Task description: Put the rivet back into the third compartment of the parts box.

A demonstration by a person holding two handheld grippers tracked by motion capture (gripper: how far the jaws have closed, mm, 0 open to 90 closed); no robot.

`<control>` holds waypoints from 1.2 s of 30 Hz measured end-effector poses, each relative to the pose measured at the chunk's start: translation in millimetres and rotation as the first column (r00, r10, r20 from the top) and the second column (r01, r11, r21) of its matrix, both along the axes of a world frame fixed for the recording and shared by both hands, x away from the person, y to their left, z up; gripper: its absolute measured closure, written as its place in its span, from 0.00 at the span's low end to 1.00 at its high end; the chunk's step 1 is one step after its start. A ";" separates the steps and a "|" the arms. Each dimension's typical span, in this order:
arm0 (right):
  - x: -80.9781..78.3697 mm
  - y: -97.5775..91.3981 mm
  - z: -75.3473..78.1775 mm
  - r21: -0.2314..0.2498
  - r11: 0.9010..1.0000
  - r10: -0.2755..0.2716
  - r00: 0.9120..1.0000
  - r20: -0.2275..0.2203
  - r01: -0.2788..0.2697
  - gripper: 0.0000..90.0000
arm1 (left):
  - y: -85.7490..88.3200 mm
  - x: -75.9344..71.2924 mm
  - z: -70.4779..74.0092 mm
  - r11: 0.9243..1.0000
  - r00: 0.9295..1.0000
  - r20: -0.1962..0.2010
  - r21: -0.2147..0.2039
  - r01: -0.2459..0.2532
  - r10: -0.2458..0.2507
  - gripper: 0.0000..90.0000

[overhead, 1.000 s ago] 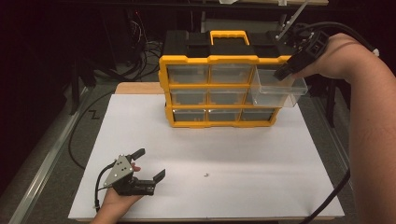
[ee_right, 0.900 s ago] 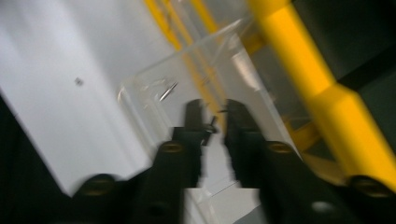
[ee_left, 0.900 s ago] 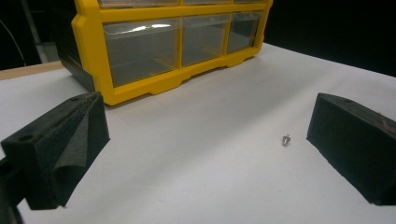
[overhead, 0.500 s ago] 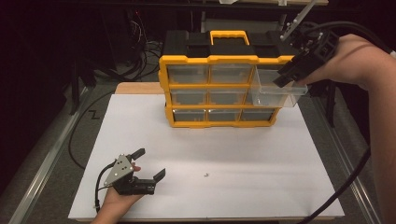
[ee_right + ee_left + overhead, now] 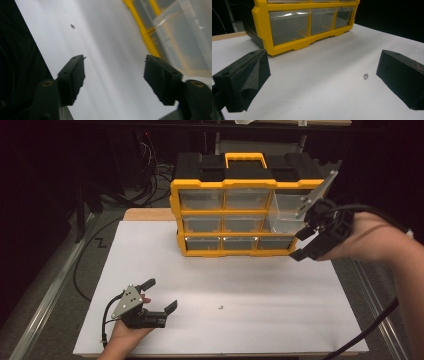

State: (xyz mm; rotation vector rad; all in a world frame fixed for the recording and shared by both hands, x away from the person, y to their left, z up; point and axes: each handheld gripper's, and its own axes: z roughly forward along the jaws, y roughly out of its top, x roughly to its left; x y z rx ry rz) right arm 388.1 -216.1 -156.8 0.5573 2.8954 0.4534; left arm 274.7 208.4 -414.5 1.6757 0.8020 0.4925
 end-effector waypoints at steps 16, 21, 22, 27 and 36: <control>-7.5 31.3 -146.3 -0.019 1.000 0.013 0.994 -0.109 -0.015 0.00 | -0.1 -0.8 -0.2 1.000 1.000 -0.001 0.006 0.004 -0.004 0.00; -7.9 41.8 -184.3 -0.017 0.999 0.036 0.990 -0.139 -0.039 0.00 | -0.1 -1.2 0.2 1.000 1.000 0.002 0.003 0.004 -0.004 0.00; -8.4 43.6 -188.7 -0.013 0.999 0.039 0.989 -0.143 -0.041 0.00 | 0.0 -1.3 0.2 1.000 1.000 0.003 0.003 0.005 -0.005 0.00; -10.9 59.6 -211.7 0.004 0.997 0.071 0.987 -0.144 -0.071 0.00 | 0.2 -0.4 0.5 1.000 1.000 0.005 0.001 0.008 -0.008 0.00; -13.1 102.9 -235.0 0.032 0.983 0.184 0.970 -0.156 -0.181 0.13 | 0.6 0.0 0.8 1.000 1.000 0.011 -0.005 0.009 -0.009 0.00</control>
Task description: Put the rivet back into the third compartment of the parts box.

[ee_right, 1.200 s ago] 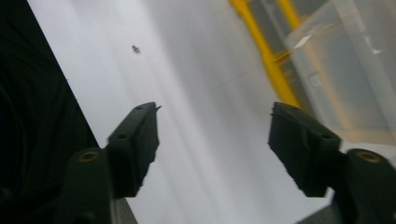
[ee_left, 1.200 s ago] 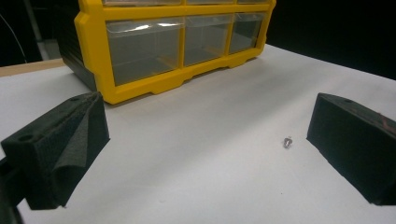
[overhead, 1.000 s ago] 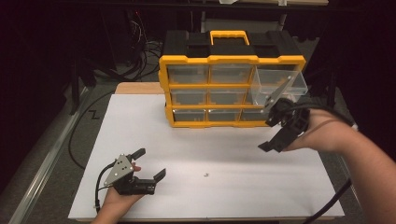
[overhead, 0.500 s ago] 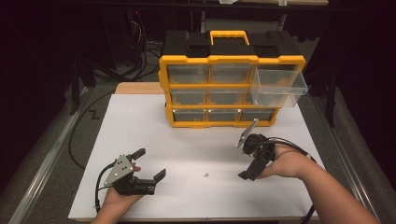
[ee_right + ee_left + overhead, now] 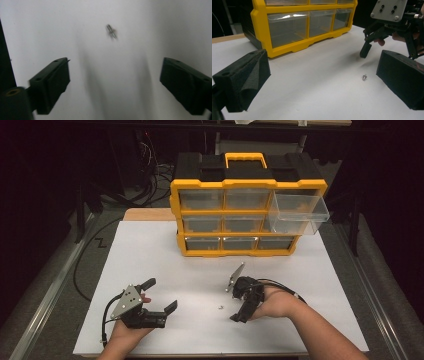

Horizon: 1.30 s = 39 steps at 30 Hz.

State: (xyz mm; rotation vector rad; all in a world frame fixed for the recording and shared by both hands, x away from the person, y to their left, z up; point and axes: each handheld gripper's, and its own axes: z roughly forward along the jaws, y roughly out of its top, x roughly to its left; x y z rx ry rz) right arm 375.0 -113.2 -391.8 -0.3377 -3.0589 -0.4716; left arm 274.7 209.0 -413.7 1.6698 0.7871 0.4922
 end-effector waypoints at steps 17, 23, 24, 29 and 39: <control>4.3 39.5 -2.2 -0.003 0.997 0.083 0.996 0.029 -0.083 0.83 | 0.4 0.8 0.0 1.000 1.000 -0.004 -0.006 -0.005 0.005 0.00; 2.2 46.6 -8.9 -0.055 0.990 0.129 0.991 0.020 -0.128 0.87 | 1.0 0.8 -0.2 1.000 1.000 -0.005 -0.003 -0.003 0.003 0.00; 1.9 47.0 -9.7 -0.051 0.991 0.127 0.992 0.024 -0.126 0.88 | 0.9 1.0 -0.4 1.000 1.000 -0.005 -0.003 -0.003 0.003 0.00; 2.3 47.6 -9.8 -0.053 0.992 0.119 0.992 0.028 -0.118 0.93 | 0.0 0.6 -0.3 1.000 1.000 -0.005 -0.002 0.000 0.000 0.00; 3.2 33.9 3.8 -0.034 0.995 0.100 0.995 0.018 -0.099 0.93 | -0.2 1.2 -1.0 1.000 1.000 -0.009 0.004 -0.008 0.008 0.00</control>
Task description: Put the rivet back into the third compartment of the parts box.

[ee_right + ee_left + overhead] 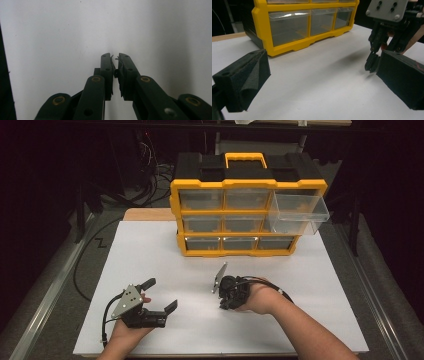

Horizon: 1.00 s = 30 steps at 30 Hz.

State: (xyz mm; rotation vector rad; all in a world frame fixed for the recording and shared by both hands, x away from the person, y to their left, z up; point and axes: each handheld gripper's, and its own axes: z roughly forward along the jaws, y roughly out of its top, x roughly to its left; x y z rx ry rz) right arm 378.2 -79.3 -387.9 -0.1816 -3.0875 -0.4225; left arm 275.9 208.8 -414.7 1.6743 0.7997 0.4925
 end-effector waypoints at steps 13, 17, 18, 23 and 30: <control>1.7 -66.0 11.6 0.004 0.996 -0.089 0.996 -0.004 0.089 0.93 | -0.3 0.5 -1.4 1.000 1.000 -0.002 0.012 -0.016 0.016 0.00; 0.9 -86.8 16.9 0.009 0.994 -0.107 0.994 -0.010 0.107 0.94 | -0.4 0.6 -1.4 1.000 1.000 -0.003 0.011 -0.014 0.014 0.00; 1.0 -91.4 19.0 0.009 0.994 -0.111 0.994 -0.015 0.111 0.94 | -0.5 0.7 -1.4 1.000 1.000 -0.003 0.007 -0.016 0.016 0.00; 2.7 -112.7 32.2 0.034 0.990 -0.134 0.991 -0.029 0.135 0.93 | 0.4 1.2 -1.2 1.000 1.000 -0.003 0.006 -0.014 0.014 0.00; 2.1 -134.3 61.6 0.048 0.987 -0.150 0.988 -0.028 0.152 0.94 | 0.7 1.3 -1.1 1.000 1.000 -0.008 -0.005 -0.009 0.009 0.00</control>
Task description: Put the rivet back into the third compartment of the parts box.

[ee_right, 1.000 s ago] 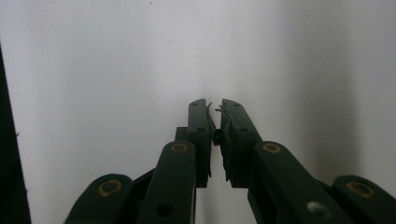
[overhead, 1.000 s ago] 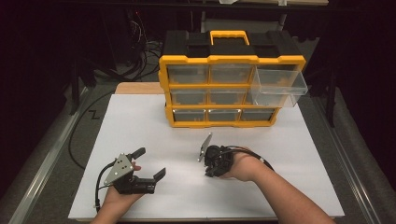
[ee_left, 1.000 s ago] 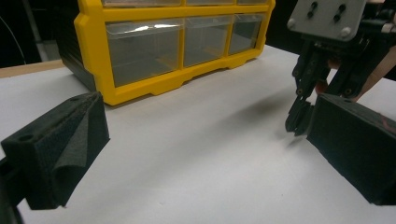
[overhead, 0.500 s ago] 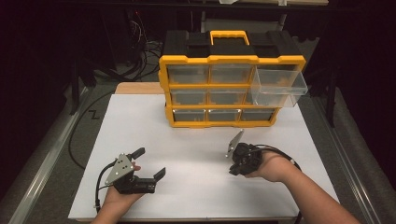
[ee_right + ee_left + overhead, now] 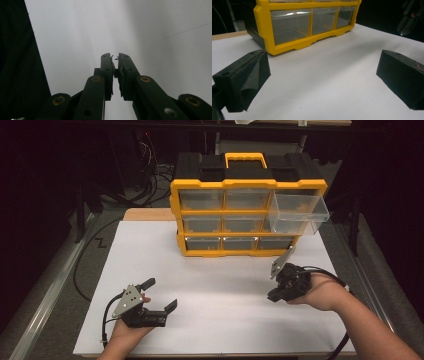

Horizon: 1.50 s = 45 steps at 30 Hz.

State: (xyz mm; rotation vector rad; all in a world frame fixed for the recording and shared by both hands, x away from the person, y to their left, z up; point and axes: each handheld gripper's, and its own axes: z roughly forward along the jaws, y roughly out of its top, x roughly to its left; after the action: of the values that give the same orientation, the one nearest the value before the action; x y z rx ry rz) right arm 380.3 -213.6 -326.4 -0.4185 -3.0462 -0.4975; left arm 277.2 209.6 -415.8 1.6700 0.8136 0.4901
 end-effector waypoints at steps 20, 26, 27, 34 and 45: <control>-0.2 -16.8 101.4 -0.018 1.000 0.008 0.997 0.075 -0.007 0.93 | -1.9 -1.2 -0.5 0.999 1.000 0.017 0.031 -0.011 0.011 0.00; 0.1 -18.3 132.3 -0.027 1.000 0.004 0.994 0.108 -0.001 0.93 | -4.3 -0.1 -2.3 0.999 1.000 0.000 0.053 -0.008 0.008 0.00; 0.4 -18.7 137.4 -0.027 1.000 0.003 0.994 0.112 0.000 0.93 | -4.6 -0.2 -2.3 0.998 1.000 0.002 0.056 -0.008 0.008 0.00; -2.1 -19.3 167.0 -0.037 0.999 0.013 0.991 0.137 -0.008 0.93 | -4.6 -1.1 -2.0 0.999 1.000 0.000 0.051 0.001 -0.001 0.00; 4.2 -17.5 208.7 -0.057 0.998 0.010 0.985 0.170 0.000 0.93 | -5.6 -2.7 -1.2 0.998 1.000 0.004 0.053 0.029 -0.030 0.00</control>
State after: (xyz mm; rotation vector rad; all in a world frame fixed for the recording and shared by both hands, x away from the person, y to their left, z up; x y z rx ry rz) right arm 384.5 -231.1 -117.7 -0.3898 -3.2314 -0.4711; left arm 274.5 204.0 -416.9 1.7262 0.7772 0.4987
